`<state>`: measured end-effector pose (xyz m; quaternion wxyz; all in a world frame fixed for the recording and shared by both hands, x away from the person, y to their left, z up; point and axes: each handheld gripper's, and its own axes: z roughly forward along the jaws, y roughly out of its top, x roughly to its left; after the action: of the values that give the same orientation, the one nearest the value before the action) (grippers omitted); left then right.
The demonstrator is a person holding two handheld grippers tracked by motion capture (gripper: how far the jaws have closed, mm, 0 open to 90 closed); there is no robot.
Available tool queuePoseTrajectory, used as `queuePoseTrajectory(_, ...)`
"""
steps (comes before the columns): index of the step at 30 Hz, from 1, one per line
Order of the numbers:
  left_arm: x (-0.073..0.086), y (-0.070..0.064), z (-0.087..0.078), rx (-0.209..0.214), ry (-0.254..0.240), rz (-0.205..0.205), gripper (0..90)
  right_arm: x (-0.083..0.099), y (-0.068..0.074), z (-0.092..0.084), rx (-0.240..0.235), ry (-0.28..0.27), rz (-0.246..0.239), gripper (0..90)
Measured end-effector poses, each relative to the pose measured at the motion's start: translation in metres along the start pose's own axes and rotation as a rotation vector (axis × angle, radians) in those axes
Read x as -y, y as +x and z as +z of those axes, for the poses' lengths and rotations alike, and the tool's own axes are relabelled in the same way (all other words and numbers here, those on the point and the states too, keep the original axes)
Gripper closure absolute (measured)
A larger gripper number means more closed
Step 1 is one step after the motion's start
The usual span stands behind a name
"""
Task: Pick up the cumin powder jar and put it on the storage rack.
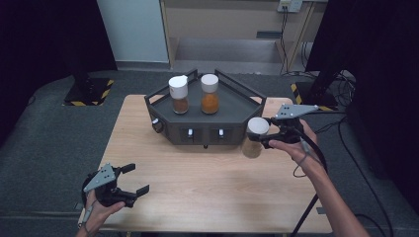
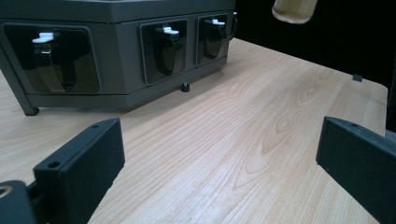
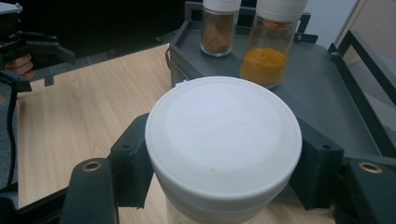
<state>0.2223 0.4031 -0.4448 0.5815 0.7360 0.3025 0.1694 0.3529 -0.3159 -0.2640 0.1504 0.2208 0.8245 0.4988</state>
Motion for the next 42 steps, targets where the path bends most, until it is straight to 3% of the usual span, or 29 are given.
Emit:
queuePoseTrajectory(23, 0.0, 0.0, 0.0, 0.003, -0.002, -0.001, 0.3, -0.048, -0.007, 0.016, -0.047, 0.021, -0.021, 33.9)
queuePoseTrajectory(42, 0.0, 0.001, 0.0, 0.004, 0.0, 0.0, 0.3, -0.068, -0.017, 0.021, -0.006, 0.024, 0.01, 33.9)
